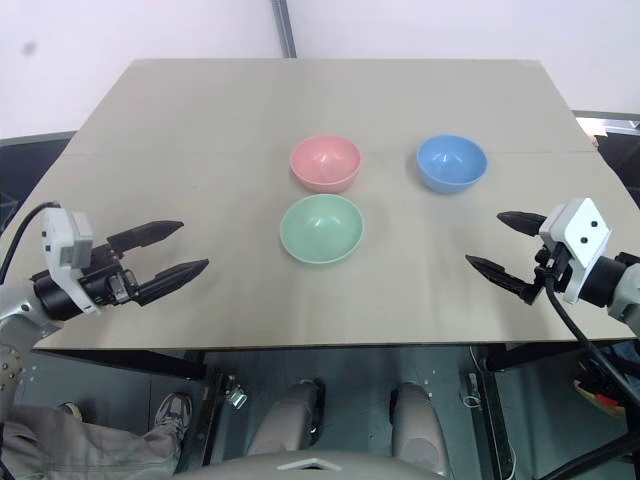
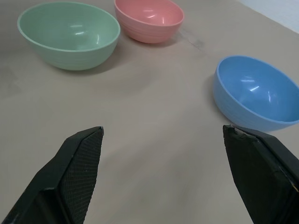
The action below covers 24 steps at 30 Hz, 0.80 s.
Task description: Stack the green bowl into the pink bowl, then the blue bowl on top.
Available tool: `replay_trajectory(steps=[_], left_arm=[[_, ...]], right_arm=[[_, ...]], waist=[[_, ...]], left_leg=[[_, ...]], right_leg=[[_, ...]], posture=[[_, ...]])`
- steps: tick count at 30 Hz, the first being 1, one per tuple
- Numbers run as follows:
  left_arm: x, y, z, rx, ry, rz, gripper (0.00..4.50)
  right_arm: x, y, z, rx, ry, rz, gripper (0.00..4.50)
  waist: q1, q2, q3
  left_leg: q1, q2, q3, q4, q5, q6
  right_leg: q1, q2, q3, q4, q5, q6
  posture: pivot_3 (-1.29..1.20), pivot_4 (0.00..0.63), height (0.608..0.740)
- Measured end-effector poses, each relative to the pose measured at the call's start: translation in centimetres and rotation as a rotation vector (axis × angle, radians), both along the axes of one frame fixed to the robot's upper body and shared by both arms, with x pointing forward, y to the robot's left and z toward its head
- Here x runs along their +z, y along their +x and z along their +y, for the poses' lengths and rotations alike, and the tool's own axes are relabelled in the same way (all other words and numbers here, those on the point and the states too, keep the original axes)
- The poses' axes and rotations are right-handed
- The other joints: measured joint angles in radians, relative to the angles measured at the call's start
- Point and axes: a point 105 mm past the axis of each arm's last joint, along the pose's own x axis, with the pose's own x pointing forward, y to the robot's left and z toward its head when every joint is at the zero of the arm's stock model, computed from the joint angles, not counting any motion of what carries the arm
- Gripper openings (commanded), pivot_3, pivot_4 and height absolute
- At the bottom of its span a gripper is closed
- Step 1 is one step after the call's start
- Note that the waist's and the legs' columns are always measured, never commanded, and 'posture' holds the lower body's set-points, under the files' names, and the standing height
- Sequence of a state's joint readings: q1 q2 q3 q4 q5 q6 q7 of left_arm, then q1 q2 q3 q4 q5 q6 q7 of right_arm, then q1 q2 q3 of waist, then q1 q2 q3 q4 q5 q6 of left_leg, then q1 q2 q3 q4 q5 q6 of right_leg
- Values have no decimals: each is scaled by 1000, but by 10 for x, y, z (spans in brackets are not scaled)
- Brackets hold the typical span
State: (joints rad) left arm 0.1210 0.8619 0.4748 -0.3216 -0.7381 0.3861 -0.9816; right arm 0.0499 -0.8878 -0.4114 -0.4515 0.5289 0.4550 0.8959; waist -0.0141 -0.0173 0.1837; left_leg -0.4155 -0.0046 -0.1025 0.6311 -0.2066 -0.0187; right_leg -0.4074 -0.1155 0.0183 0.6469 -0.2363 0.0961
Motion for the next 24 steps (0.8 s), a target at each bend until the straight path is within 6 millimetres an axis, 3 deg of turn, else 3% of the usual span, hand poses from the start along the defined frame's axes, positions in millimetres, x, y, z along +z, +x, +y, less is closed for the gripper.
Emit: replay_trajectory(steps=[11, 16, 20, 24], left_arm=[[5, 11, -13, -35, -7, -3, 4500], [19, 25, -19, -34, 18, -55, 4500], [26, 49, -16, 15, 211, -119, 4500], [44, 88, -15, -6, 544, -258, 4500]], right_arm=[[9, 19, 18, 30, -32, -43, 4427], [17, 25, 32, 74, -7, -78, 4427], [27, 33, 57, 152, 29, -117, 4427], [33, 49, 85, 203, 39, -157, 4427]], waist=[[-1, 0, 0], [1, 0, 0], [-2, 0, 0], [-1, 0, 1]], left_leg=[[0, 0, 0, 0, 0, 0], [0, 0, 0, 0, 0, 0], [1, 0, 0, 1, 0, 0], [-1, 1, -1, 1, 0, 0]], right_leg=[[0, 0, 0, 0, 2, 2], [0, 1, 0, 0, 2, 3], [0, 2, 1, 0, 3, 4], [-1, 4, 1, -1, 4, 4]], posture=[[0, 150, 740], [0, 150, 740], [0, 150, 740], [0, 150, 740]])
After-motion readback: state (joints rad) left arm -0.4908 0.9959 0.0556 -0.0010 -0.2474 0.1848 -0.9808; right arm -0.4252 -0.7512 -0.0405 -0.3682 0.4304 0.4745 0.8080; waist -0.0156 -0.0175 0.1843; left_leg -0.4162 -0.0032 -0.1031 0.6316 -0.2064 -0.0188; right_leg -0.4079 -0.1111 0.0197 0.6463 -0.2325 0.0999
